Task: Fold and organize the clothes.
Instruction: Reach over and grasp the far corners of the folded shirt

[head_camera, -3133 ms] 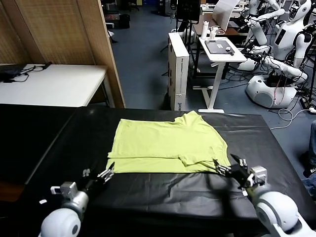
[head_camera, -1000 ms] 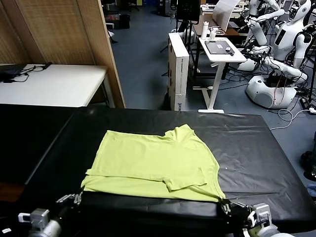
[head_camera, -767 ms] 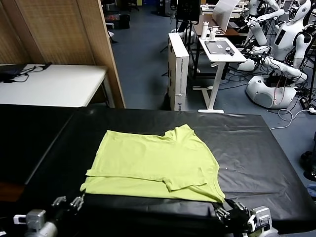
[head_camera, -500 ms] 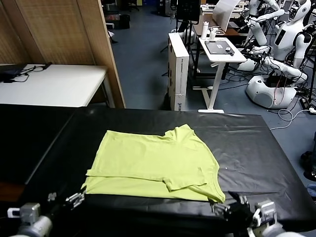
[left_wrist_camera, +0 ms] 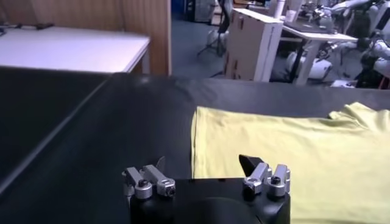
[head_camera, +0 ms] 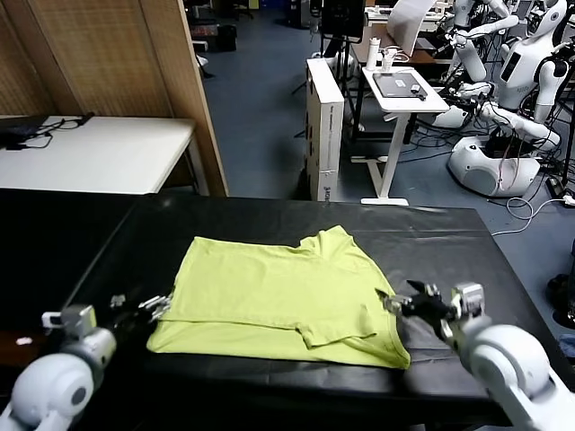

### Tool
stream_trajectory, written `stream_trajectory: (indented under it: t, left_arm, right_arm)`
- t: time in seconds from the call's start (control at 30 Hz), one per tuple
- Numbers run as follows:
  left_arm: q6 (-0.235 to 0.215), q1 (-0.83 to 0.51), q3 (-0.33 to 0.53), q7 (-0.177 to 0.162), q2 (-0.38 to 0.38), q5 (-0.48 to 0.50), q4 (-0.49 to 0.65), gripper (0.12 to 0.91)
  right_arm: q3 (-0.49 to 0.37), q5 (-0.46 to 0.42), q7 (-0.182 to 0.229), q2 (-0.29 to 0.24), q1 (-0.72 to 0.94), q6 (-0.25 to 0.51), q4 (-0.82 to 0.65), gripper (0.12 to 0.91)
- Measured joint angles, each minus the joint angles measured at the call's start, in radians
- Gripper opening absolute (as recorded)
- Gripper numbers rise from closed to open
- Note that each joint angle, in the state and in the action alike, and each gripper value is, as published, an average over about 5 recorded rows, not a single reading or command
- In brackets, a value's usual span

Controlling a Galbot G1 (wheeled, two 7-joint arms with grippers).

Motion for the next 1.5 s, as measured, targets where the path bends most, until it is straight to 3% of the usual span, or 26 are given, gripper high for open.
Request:
stream_trajectory:
  t: [0.23,0.5,0.83,1.27,1.43,1.5]
  left_arm:
    - [-0.001,-0.186,0.124,0.008,-0.006,0.0,0.136,0.907]
    - [-0.015,-0.334,0.212,0.041,-0.037,0.041,0.282,0.907]
    - [-0.035,-0.41,0.255,0.071,-0.083,0.072,0.412,0.907]
    - [-0.047,-0.467,0.285,0.074,-0.133,0.1,0.503,0.881]
    - [-0.047,-0.478,0.293,0.076,-0.138,0.104,0.525,0.805]
    - [-0.047,-0.479,0.296,0.077,-0.139,0.105,0.528,0.717]
  right_arm:
    - [-0.088,-0.004,0.008,0.047,0.121,0.002,-0.126,0.907]
    - [-0.134,-0.033,-0.014,0.09,0.191,0.018,-0.23,0.907]
    - [-0.165,-0.055,-0.037,0.132,0.238,0.035,-0.321,0.907]
    - [-0.186,-0.063,-0.046,0.144,0.25,0.033,-0.35,0.903]
    - [-0.194,-0.071,-0.061,0.144,0.258,0.034,-0.357,0.767]
    - [-0.198,-0.071,-0.064,0.145,0.263,0.035,-0.362,0.687]
